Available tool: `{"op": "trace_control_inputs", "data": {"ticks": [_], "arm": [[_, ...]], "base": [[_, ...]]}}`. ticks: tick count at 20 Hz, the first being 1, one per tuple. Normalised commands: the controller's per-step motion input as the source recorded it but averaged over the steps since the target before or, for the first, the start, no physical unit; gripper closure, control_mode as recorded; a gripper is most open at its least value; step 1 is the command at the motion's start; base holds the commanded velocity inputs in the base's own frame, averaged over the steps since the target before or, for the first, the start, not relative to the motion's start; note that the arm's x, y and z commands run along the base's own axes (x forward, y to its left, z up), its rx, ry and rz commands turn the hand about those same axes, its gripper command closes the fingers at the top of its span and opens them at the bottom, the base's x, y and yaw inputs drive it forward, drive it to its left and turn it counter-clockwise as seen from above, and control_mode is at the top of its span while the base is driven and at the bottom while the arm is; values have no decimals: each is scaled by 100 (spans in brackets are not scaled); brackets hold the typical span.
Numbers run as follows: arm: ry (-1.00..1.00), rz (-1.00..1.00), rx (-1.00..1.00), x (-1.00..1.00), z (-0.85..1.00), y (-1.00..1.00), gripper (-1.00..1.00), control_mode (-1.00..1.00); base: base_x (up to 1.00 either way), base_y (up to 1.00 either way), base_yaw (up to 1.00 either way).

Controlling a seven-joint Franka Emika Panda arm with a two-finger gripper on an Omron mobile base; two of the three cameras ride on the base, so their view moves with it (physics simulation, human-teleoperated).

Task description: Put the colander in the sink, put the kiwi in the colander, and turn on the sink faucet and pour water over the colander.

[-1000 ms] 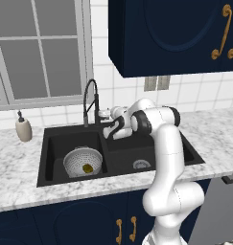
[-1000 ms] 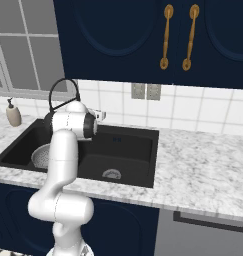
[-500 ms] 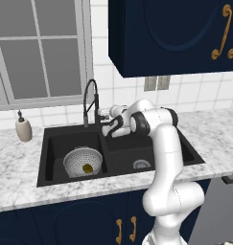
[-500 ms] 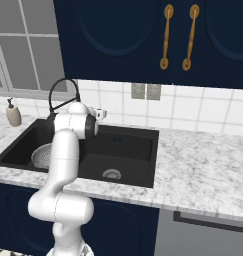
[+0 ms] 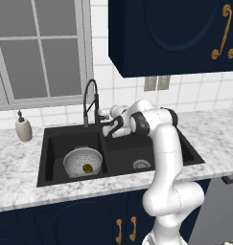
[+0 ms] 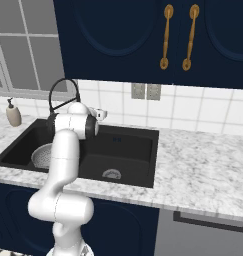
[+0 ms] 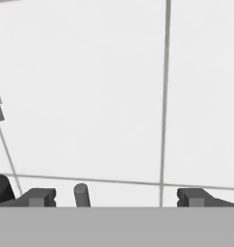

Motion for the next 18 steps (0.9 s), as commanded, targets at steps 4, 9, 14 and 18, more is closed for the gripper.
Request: {"op": "trace_control_inputs", "data": {"ticks": [4, 9, 14, 18], "arm": [[0, 0, 0, 0, 0, -13, -100, -100], [0, 0, 0, 0, 0, -12, -100, -100], [0, 0, 0, 3, 0, -19, -100, -100], [0, 0, 0, 8, 0, -6, -100, -100]], "base": [[0, 0, 0], [0, 0, 0], [0, 0, 0], [0, 0, 0]]}}
